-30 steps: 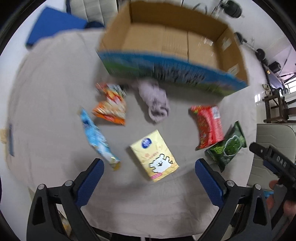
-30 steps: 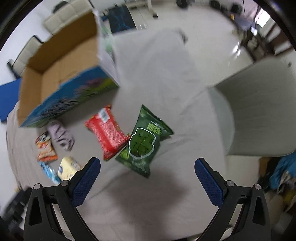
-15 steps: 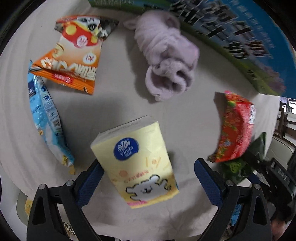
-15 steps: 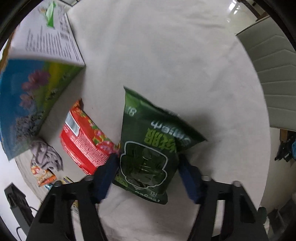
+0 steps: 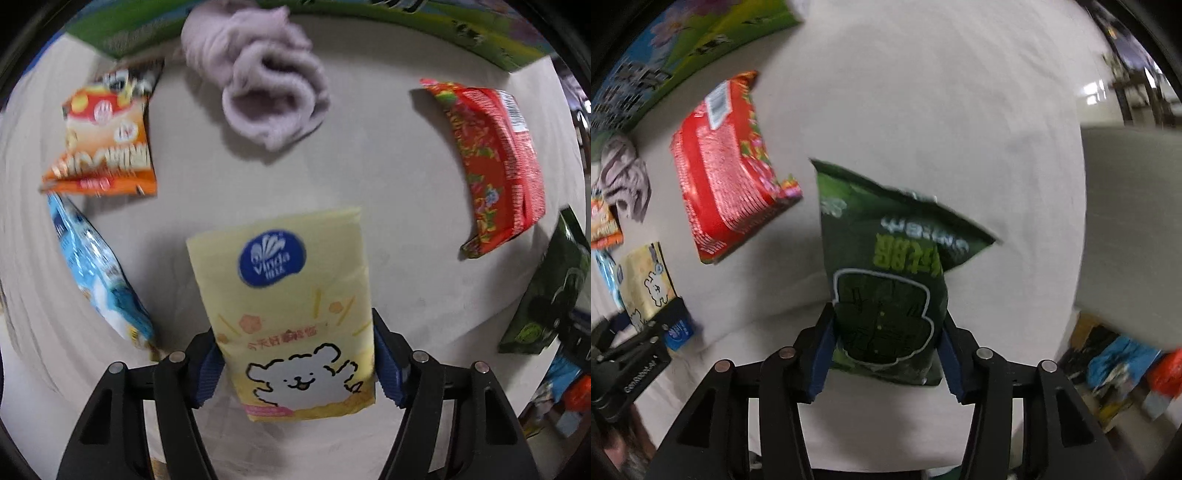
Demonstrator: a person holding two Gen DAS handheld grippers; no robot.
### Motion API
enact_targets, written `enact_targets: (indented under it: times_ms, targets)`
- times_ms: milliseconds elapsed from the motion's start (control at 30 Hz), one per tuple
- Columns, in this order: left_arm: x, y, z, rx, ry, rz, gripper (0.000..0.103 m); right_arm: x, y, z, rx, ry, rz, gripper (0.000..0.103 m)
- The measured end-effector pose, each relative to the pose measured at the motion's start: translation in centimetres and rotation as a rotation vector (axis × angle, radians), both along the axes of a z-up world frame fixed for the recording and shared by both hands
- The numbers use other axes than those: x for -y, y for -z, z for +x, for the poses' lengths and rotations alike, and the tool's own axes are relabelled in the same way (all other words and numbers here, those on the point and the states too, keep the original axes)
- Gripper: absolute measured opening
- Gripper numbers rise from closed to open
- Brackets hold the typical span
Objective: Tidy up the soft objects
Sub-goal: 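Carry the tissue pack with left tool while right tool carries seaweed bag to box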
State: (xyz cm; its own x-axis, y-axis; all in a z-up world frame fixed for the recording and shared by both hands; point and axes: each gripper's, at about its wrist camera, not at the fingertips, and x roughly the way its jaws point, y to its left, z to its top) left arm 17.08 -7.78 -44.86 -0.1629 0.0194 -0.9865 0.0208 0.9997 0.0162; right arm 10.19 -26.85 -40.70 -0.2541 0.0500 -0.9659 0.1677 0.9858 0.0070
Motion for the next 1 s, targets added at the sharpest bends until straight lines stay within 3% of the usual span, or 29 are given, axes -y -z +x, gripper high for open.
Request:
enact_targets:
  times_ms: [167, 267, 400, 533, 633, 833, 1000]
  targets:
    - [-0.2, 0.9, -1.5, 0.026, -0.019, -0.012, 0.064, 1.3, 1.5, -1.8, 0.013, 0.091, 0.023, 0.055]
    - [-0.4, -0.8, -1.3, 0.036, -0.024, -0.007, 0.064, 2.1, 2.0, -2.0, 0.013, 0.126, 0.029, 0.055]
    - [-1.2, -1.3, -1.0, 0.044, -0.024, -0.006, 0.063, 3.2, 3.0, -1.9, 0.004, 0.135, 0.030, 0.054]
    - [-1.2, -1.5, -1.2, 0.048, -0.026, -0.007, 0.063, 4.0, 1.6, -1.8, 0.023, 0.139, 0.049, 0.055]
    - [-0.6, -1.2, -1.3, 0.053, -0.025, -0.004, 0.063, 5.2, 1.5, -2.8, 0.027, 0.161, 0.081, 0.064]
    - [-0.2, -0.7, -1.5, 0.068, -0.019, -0.003, 0.063, 6.8, 4.6, -4.1, 0.023, 0.200, 0.085, 0.065]
    - [0.2, -1.2, -2.4, 0.080, -0.009, -0.002, 0.062, 7.7, 4.8, -3.9, 0.067, 0.209, 0.065, 0.065]
